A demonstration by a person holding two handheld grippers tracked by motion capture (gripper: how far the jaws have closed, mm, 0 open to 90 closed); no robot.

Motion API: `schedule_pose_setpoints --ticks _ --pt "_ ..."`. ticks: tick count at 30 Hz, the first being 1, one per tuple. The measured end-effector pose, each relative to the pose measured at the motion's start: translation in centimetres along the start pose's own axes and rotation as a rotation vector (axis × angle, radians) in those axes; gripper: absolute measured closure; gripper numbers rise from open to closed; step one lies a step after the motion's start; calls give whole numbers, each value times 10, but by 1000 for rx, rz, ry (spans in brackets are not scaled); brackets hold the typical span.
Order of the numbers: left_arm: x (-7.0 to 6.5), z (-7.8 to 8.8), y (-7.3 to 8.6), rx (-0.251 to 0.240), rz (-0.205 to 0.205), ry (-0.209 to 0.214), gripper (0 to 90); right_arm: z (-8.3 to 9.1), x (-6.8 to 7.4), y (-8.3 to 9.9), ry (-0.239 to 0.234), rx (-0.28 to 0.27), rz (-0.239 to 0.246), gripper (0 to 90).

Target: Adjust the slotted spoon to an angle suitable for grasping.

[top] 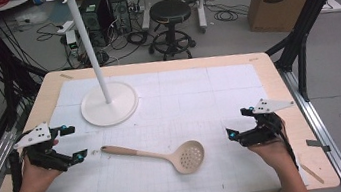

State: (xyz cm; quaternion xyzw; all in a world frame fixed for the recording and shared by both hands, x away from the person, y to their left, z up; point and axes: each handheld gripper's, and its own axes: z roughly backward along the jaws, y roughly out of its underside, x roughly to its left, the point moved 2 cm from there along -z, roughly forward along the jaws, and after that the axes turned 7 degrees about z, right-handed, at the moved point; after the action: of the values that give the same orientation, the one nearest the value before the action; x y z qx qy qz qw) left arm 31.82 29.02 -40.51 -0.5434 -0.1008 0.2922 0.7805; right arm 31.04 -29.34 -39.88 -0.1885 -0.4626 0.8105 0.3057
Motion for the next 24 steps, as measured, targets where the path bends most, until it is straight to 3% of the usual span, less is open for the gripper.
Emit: schedule_pose_setpoints --ticks 5,9,14,22,24 --pt "-4 -9 3 43 -20 10 17 0 -4 4 2 12 -13 29" --pt "-8 -15 1 46 -28 31 17 1 -1 3 4 4 -6 30" --pt "-19 -27 -9 66 -60 75 17 -2 1 2 1 15 1 30" --pt "-29 -45 -16 98 -81 97 17 -2 0 3 6 15 -5 30" --pt "-32 -54 -18 126 -90 94 17 -1 0 3 10 15 -7 29"
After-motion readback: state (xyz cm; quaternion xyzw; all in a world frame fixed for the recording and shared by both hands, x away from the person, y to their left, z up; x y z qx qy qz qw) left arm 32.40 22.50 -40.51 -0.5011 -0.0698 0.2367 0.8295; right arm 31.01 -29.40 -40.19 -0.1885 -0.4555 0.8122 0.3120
